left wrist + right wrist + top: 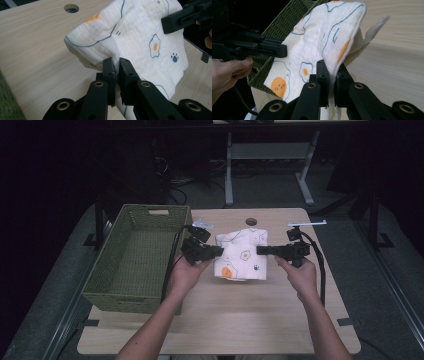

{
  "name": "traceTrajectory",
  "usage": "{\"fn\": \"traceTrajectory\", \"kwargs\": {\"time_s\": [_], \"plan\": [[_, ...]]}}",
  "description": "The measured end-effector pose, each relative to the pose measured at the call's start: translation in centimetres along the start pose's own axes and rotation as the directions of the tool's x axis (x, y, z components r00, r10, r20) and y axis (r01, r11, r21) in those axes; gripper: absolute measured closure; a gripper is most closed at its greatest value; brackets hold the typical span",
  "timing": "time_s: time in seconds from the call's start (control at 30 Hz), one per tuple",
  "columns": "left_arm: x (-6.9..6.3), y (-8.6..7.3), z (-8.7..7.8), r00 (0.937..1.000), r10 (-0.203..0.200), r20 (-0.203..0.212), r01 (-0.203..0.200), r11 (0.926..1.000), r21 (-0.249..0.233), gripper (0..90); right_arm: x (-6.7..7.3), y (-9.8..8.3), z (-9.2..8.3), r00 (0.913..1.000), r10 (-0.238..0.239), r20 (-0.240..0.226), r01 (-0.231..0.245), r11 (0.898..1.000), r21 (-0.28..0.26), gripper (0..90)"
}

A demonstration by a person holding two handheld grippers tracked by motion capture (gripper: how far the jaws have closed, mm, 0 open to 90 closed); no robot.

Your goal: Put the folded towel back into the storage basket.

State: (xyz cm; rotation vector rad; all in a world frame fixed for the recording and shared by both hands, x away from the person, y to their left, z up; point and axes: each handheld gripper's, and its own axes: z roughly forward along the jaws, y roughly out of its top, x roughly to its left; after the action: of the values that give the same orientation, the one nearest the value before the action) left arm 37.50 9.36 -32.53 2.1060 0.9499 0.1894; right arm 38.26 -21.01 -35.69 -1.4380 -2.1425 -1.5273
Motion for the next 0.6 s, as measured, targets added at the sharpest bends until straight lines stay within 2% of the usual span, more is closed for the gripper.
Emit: {"fn": "traceTrajectory", "kwargs": {"time_s": [0.6], "plan": [[2.3,0.4,-4.4,0.9997,-0.012,-0.021,0.011,0.9997,-0.022,84.9,3.4,2.3,2.3,0.9992,-0.021,-0.033,0.021,1.000,-0.007,83.9]]}}
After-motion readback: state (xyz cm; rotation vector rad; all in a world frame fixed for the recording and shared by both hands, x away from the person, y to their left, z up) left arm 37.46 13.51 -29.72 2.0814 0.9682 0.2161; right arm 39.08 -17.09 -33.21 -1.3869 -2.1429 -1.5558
